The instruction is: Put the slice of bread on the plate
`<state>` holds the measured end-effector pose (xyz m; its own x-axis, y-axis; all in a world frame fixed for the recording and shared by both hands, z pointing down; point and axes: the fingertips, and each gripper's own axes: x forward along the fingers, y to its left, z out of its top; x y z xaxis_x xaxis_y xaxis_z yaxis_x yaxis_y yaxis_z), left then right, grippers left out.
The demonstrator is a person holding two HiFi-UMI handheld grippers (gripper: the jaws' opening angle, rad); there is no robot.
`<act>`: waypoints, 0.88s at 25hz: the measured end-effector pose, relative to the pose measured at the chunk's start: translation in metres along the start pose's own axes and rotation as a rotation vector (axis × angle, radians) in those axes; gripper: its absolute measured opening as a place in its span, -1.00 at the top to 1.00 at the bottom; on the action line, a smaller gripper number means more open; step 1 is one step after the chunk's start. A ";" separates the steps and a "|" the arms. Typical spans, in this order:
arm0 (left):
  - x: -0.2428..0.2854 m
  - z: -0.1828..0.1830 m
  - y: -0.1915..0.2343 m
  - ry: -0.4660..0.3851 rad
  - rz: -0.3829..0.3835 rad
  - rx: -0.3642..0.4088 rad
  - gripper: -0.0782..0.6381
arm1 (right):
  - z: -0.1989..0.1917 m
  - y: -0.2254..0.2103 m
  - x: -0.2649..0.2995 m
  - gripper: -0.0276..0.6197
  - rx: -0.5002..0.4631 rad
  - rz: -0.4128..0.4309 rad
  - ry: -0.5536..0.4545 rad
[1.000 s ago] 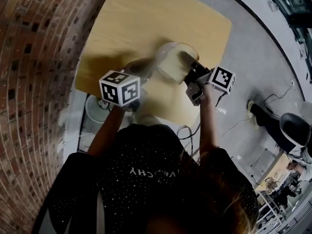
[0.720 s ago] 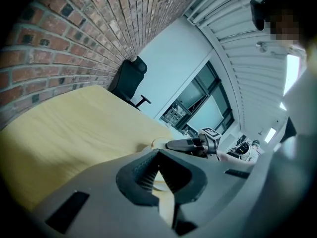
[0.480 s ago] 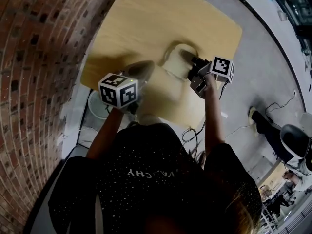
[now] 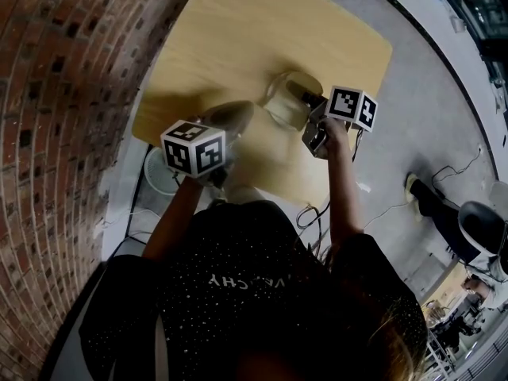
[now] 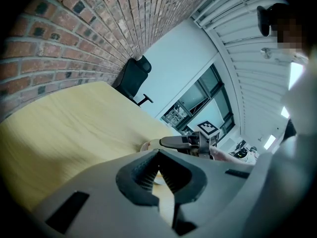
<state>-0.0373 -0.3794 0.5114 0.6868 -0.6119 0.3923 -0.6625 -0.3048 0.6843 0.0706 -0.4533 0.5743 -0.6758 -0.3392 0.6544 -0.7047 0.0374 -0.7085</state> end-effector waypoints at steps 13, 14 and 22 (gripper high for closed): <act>-0.006 -0.006 -0.008 -0.007 -0.003 0.005 0.76 | 0.008 -0.026 -0.034 -0.24 -0.264 -0.335 -0.074; -0.007 -0.007 -0.008 -0.007 -0.003 0.004 0.76 | 0.009 -0.028 -0.038 -0.24 -0.246 -0.327 -0.092; -0.010 -0.011 -0.028 -0.009 -0.037 0.043 0.76 | -0.002 0.003 -0.088 -0.23 -0.168 -0.104 -0.326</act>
<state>-0.0222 -0.3573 0.4951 0.7083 -0.6060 0.3621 -0.6493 -0.3580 0.6710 0.1269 -0.4212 0.5154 -0.5136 -0.6296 0.5829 -0.8097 0.1310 -0.5720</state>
